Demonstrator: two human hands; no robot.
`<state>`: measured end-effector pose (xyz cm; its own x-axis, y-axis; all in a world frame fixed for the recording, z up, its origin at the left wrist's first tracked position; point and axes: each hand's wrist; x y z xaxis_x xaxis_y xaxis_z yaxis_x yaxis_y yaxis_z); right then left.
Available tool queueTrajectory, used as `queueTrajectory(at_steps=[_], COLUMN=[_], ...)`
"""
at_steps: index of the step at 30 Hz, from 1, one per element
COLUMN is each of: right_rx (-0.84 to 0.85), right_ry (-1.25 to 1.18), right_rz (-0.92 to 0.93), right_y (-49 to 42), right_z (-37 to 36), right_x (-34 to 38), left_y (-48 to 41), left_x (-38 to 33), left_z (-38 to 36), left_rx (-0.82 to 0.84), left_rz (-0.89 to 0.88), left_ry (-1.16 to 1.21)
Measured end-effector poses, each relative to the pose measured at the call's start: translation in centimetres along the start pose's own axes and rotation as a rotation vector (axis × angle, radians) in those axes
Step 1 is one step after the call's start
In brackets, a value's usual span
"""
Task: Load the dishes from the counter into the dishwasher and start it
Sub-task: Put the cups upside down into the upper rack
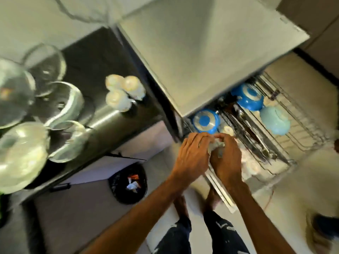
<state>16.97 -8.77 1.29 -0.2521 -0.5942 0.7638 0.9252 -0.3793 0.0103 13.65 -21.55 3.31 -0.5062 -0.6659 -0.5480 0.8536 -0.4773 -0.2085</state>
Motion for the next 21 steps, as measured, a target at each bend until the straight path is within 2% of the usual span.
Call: queueTrajectory(at_steps=[4, 9, 16, 21], right_rx=[0.133, 0.259, 0.321, 0.552], right_ry=[-0.02, 0.014, 0.113, 0.169], right_rz=[0.04, 0.188, 0.273, 0.44], right_y=[-0.6, -2.0, -10.6, -16.8], right_z=[-3.0, -8.1, -12.5, -16.1], right_x=[10.6, 15.8, 19.4, 20.7], left_y=[1.6, 2.9, -0.5, -4.3], left_x=[2.9, 7.7, 14.8, 18.8], left_z=[10.0, 17.7, 19.0, 17.1], left_rx=[-0.063, -0.165, -0.269, -0.172], left_rz=[0.134, 0.316, 0.632, 0.846], left_ry=[-0.039, -0.12, -0.087, -0.055])
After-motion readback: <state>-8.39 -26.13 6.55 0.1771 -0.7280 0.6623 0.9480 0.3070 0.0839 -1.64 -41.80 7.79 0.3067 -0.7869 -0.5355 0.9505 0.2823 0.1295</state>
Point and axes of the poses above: each hand's wrist, its own y-axis away from the middle knuckle, its own z-axis out of the back of the hand, x = y × z, and after that the axes turned 4 degrees about y, right-handed
